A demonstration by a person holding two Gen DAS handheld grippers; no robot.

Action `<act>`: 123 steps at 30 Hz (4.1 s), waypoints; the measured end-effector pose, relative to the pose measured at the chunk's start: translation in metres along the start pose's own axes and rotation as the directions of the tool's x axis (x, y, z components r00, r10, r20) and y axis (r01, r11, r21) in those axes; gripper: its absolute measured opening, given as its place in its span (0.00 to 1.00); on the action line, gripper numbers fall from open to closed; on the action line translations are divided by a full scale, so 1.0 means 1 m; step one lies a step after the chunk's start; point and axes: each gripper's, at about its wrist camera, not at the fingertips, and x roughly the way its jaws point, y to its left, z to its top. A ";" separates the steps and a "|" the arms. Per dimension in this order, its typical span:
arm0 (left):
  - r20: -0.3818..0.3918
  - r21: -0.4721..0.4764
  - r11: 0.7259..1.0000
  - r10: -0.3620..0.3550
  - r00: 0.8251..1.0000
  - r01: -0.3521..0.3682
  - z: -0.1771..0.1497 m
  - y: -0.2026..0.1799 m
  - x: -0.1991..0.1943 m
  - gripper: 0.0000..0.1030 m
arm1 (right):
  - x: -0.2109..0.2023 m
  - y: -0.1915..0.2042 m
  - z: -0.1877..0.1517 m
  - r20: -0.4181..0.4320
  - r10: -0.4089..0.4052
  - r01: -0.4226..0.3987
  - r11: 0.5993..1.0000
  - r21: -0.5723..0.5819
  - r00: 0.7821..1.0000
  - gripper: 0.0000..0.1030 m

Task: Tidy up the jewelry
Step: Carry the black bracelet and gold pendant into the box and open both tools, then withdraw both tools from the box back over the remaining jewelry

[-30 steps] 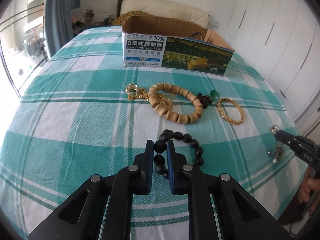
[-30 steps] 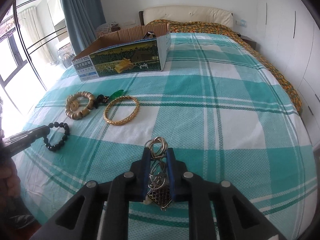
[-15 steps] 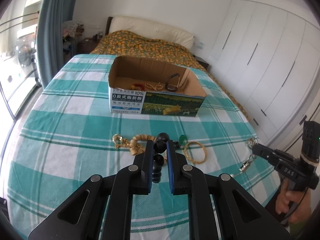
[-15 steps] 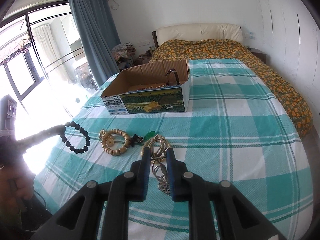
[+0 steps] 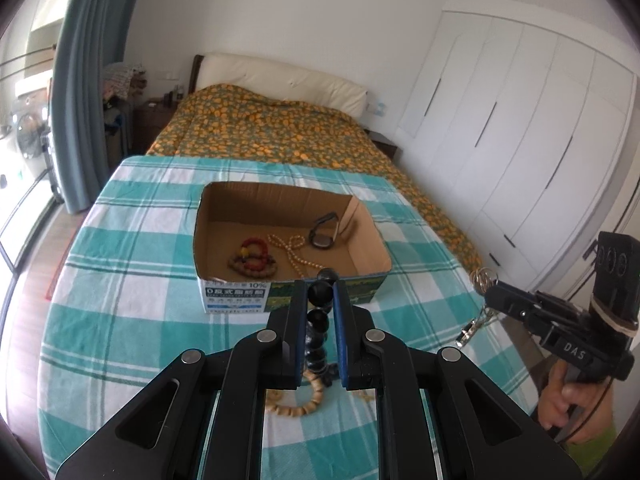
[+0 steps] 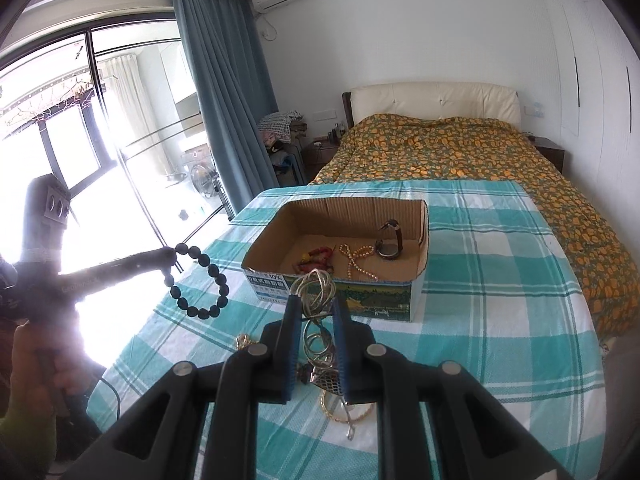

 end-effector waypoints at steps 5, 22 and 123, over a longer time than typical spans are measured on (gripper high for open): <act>0.004 -0.003 1.000 0.013 1.000 -0.013 0.037 0.010 0.024 0.11 | 0.033 0.000 0.044 0.001 0.000 0.000 0.999 -0.038 1.000 0.16; -0.114 0.011 0.988 0.157 0.981 -0.157 0.057 0.070 0.156 0.11 | 0.212 -0.062 0.069 -0.172 -0.109 0.096 0.992 -0.078 0.979 0.16; -0.238 0.126 0.942 0.333 0.912 -0.311 -0.193 0.030 0.078 1.00 | 0.071 -0.045 -0.190 -0.271 -0.345 0.355 0.935 -0.014 0.898 0.77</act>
